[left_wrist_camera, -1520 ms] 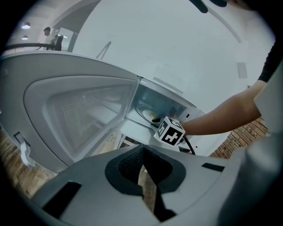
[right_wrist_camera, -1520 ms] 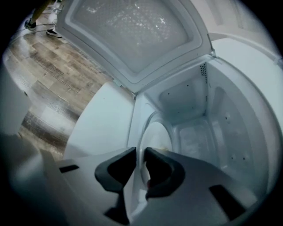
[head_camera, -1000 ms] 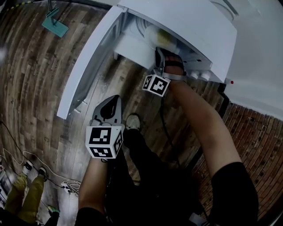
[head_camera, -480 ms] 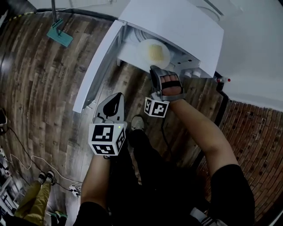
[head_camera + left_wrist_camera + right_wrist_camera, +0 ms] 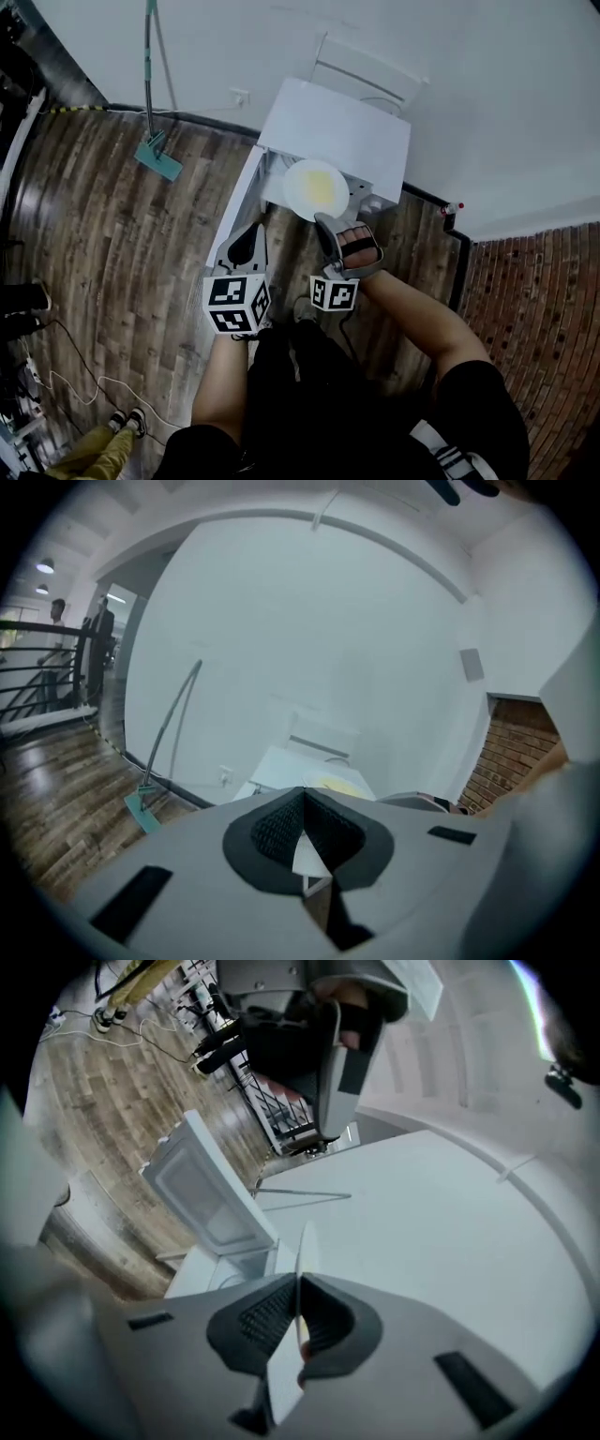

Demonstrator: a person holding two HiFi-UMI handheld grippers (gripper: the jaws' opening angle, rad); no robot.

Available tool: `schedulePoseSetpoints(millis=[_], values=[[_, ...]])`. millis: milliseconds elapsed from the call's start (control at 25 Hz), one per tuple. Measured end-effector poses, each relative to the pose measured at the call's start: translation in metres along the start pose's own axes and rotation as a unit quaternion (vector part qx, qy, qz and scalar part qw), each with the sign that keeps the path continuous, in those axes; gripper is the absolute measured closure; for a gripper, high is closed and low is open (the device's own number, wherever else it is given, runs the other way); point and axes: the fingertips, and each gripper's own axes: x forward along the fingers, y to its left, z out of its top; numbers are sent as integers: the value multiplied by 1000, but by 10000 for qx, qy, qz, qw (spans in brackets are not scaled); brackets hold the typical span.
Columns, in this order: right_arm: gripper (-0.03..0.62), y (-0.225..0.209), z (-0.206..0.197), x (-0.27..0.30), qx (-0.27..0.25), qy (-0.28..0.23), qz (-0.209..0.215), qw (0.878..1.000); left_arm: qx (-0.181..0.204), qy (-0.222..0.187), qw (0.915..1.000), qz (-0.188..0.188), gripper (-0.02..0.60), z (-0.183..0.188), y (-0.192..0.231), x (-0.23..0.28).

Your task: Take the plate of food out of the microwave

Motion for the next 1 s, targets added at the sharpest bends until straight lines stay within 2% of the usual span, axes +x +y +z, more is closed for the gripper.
schedulePoseSetpoints(millis=[160,400,520,680,1000], values=[[568,-74,13,-22,-10,54,-262,9996,138,-214,9996,-103,589,57,-22,-29],[568,-178,21,-41,-222,115,-642,9976,843,-443,9955,-6,589,115,-60,-62],[568,-219,25,-48,-288,128,-876,9957,867,-577,9945,-58,589,136,-72,-70],[568,-252,30,-56,-398,141,-1116,9929,553,-681,9954,-378,589,158,-82,-73],[568,-270,28,-61,-443,238,-1201,9915,1077,-799,9904,-333,589,177,-90,-68]])
